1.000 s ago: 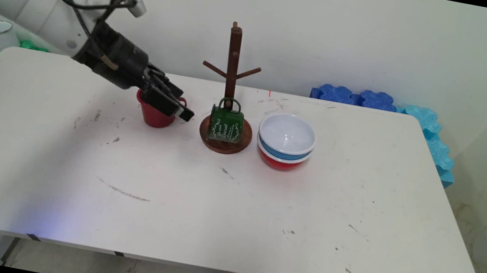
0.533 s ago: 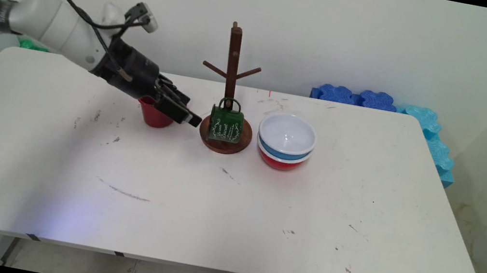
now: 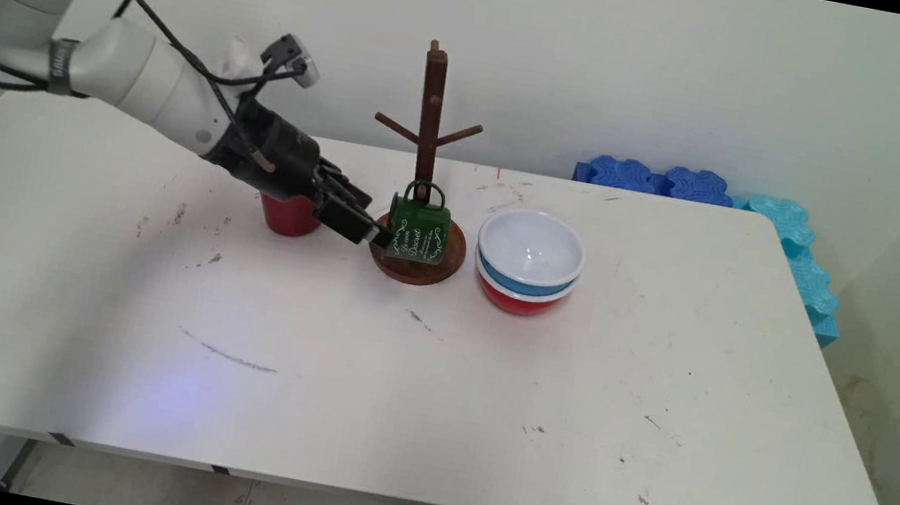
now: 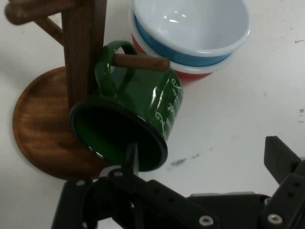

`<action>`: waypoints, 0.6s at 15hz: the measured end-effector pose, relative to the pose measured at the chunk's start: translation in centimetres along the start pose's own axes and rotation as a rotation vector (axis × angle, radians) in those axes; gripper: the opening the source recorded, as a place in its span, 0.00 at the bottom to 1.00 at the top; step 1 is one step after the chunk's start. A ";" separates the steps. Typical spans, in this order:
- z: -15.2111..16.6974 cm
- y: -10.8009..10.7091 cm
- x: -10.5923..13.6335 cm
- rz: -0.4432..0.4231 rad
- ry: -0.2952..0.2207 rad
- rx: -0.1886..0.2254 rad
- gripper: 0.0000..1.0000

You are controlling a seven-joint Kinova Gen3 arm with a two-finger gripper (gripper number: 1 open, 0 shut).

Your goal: Pick up the green mug from the rack

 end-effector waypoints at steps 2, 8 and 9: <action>0.9 -0.2 -0.1 -0.003 0.002 -0.004 1.00; 3.1 -0.7 -0.2 -0.013 0.002 -0.019 1.00; 3.3 -0.7 -0.2 -0.014 0.002 -0.020 1.00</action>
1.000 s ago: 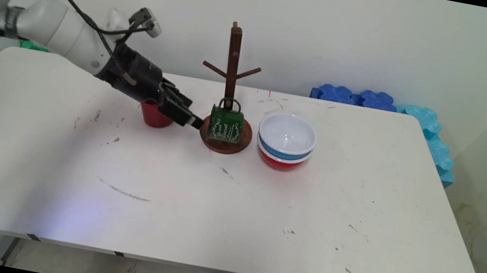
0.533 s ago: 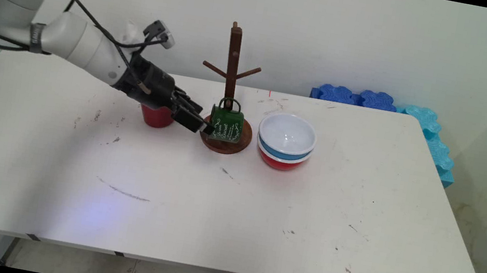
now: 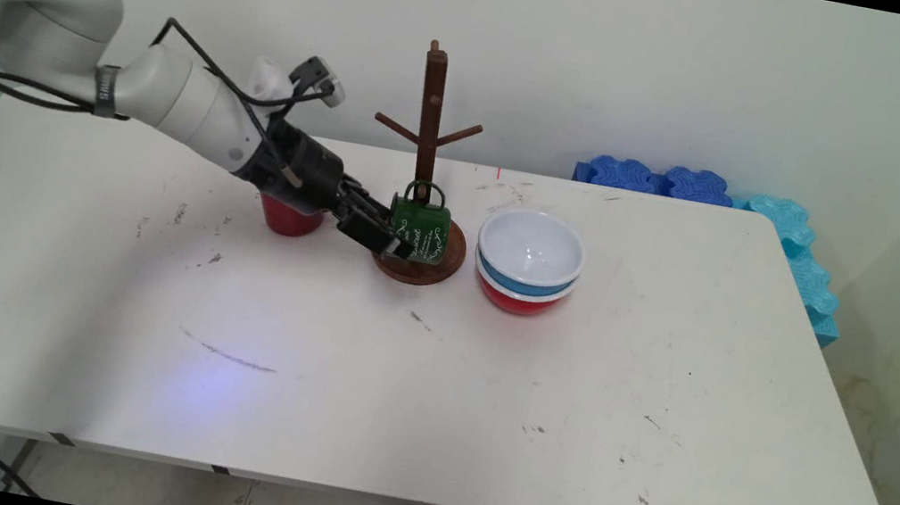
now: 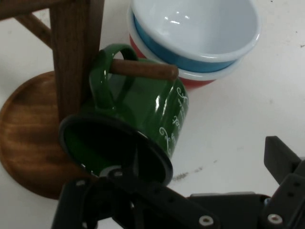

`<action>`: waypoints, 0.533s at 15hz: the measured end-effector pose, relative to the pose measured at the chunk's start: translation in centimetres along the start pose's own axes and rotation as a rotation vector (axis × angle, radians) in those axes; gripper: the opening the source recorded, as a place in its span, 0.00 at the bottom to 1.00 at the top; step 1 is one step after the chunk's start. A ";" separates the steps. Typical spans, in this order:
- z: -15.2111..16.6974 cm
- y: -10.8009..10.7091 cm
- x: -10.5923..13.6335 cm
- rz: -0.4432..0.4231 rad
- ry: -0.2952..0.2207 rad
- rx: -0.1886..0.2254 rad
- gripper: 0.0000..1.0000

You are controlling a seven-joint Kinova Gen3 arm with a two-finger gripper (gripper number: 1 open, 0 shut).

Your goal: Pick up the green mug from the rack

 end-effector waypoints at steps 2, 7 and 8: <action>0.6 -0.1 0.1 -0.002 0.000 -0.005 1.00; 1.8 -0.3 0.2 -0.007 0.001 -0.016 1.00; 2.1 -0.3 0.2 -0.007 0.001 -0.018 1.00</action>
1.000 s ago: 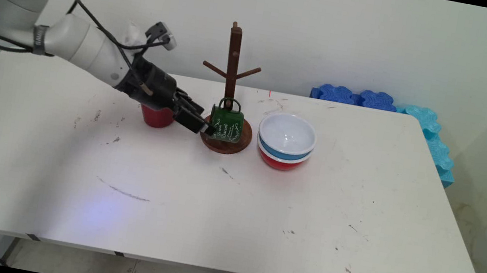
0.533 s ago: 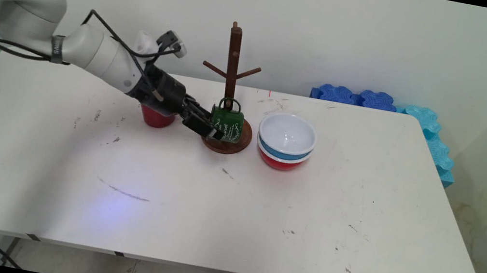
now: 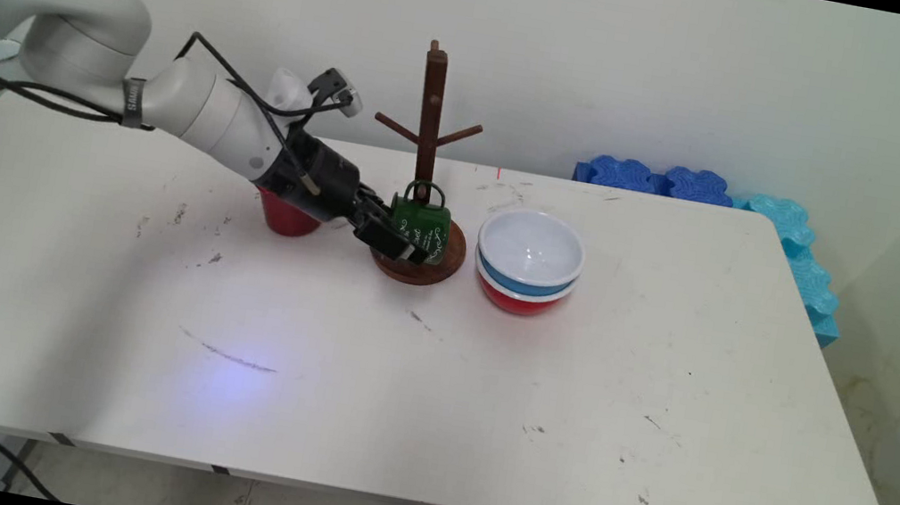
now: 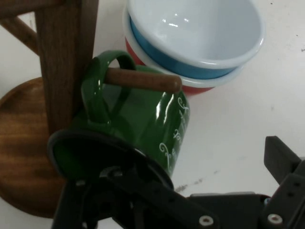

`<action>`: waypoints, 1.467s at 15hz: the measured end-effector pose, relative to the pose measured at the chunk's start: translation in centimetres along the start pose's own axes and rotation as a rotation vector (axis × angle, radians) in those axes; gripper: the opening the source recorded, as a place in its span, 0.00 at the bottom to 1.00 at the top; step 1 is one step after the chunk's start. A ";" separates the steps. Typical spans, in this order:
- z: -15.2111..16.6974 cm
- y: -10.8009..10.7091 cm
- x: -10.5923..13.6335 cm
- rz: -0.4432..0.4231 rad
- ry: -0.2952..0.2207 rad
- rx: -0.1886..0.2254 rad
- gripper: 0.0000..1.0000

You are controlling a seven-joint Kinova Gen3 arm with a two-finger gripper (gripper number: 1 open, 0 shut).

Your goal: Pick up the green mug from the rack, then place the picked object on the table

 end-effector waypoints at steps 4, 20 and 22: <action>0.6 0.0 0.0 -0.003 -0.002 -0.007 1.00; 0.8 -0.1 -0.4 0.008 -0.007 -0.002 0.00; 0.7 -0.1 -0.4 0.010 -0.007 -0.001 0.00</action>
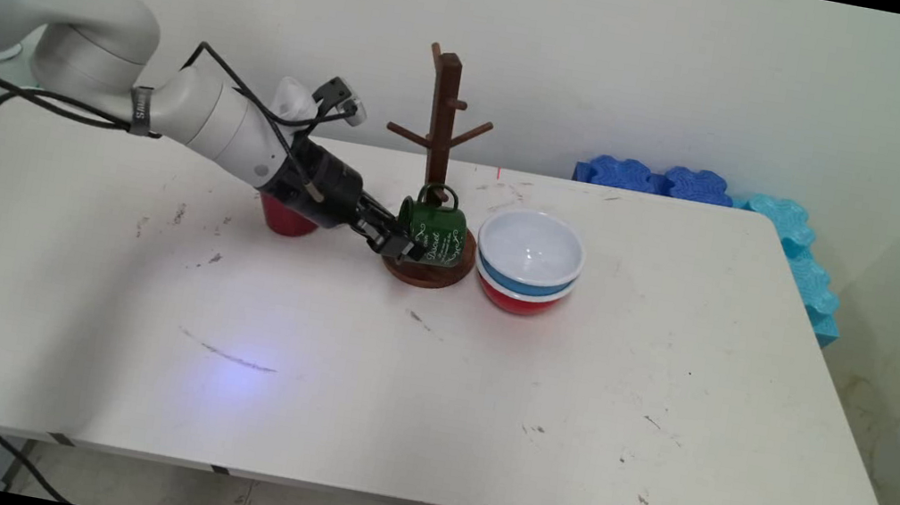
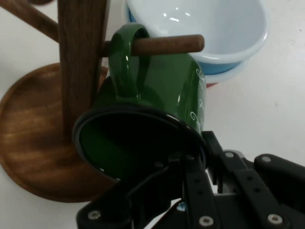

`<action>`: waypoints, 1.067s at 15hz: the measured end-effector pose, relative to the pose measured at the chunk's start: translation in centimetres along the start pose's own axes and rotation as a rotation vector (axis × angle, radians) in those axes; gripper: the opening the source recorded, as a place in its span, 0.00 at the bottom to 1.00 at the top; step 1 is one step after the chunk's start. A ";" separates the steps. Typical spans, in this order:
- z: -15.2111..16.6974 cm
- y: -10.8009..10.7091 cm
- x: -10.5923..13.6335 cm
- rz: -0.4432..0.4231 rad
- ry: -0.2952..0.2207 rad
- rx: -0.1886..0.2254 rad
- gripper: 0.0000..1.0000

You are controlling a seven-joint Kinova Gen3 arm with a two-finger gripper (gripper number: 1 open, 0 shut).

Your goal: Place the picked object on the table

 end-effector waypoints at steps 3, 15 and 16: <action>-0.2 0.1 0.0 0.004 0.001 0.001 0.00; -1.3 1.8 0.3 0.040 0.006 -0.024 0.00; -1.4 2.0 0.3 0.043 0.006 -0.026 0.00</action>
